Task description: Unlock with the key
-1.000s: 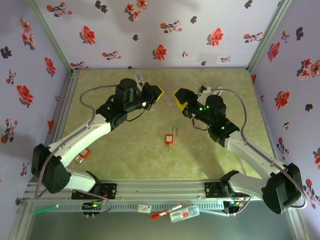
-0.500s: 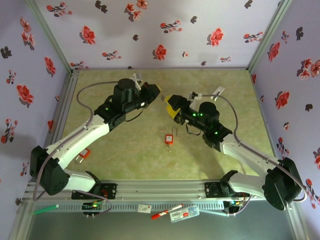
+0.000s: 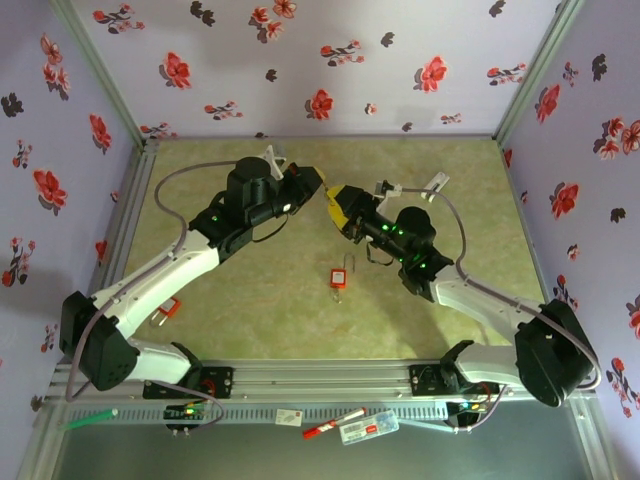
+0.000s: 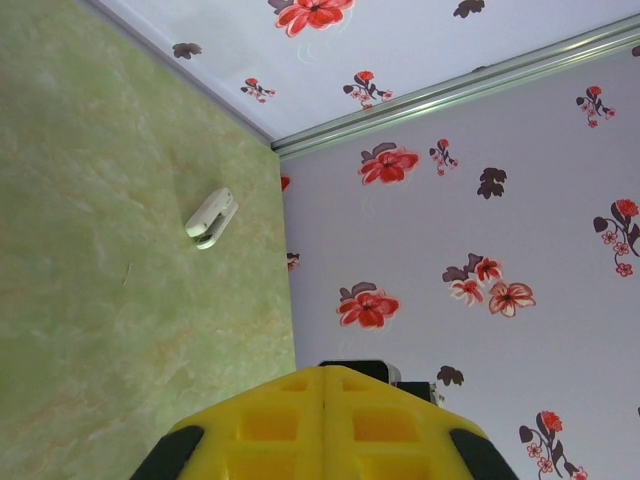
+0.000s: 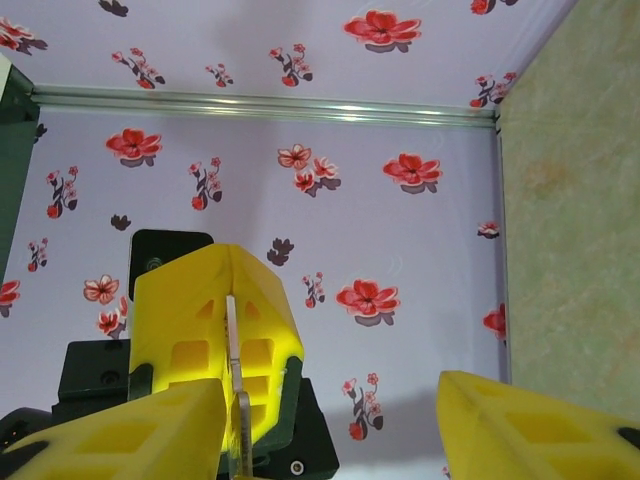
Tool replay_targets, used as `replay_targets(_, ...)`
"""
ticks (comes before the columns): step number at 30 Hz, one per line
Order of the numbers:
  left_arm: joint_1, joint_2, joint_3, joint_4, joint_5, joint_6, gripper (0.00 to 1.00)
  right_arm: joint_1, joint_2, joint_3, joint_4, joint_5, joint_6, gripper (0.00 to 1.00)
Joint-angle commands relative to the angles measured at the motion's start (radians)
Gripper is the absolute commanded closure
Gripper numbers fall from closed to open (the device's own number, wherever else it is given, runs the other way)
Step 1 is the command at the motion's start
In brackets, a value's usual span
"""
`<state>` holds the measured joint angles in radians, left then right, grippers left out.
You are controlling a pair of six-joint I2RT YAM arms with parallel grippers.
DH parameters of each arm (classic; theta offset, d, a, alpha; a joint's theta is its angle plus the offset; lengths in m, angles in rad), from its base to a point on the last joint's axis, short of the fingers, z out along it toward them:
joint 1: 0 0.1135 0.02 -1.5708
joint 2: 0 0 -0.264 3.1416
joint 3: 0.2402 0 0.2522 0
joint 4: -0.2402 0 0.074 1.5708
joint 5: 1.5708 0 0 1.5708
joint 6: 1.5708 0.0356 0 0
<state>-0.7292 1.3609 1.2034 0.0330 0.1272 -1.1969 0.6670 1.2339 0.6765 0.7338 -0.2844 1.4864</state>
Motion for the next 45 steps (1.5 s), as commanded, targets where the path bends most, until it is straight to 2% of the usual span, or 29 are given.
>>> replay_targets(1,-0.007,-0.017,-0.008,0.03,-0.004,0.016,1.0,0.012,0.002,0.004,0.072,0.015,0.013,0.48)
replay_targets(8,-0.006,-0.014,-0.011,0.032,-0.008,0.015,1.0,0.014,0.0,0.001,0.073,0.025,0.019,0.72)
replay_targets(20,-0.006,-0.012,-0.026,0.025,-0.025,0.017,1.0,0.014,-0.007,-0.006,0.084,0.015,0.036,1.0)
replay_targets(26,-0.006,-0.013,-0.034,0.033,-0.032,0.016,1.0,0.014,-0.016,-0.009,0.074,0.0,0.033,1.0)
replay_targets(33,-0.006,-0.017,-0.038,0.028,-0.046,0.02,1.0,0.014,-0.031,-0.021,0.06,0.004,0.029,0.68)
replay_targets(36,-0.006,-0.019,-0.042,0.03,-0.05,0.022,1.0,0.014,-0.033,-0.022,0.057,-0.001,0.034,0.63)
replay_targets(39,-0.006,-0.018,-0.046,0.037,-0.052,0.023,1.0,0.014,-0.03,-0.02,0.058,-0.006,0.038,0.64)
replay_targets(45,-0.006,-0.017,-0.047,0.042,-0.052,0.023,1.0,0.014,-0.016,-0.022,0.078,-0.012,0.048,0.8)
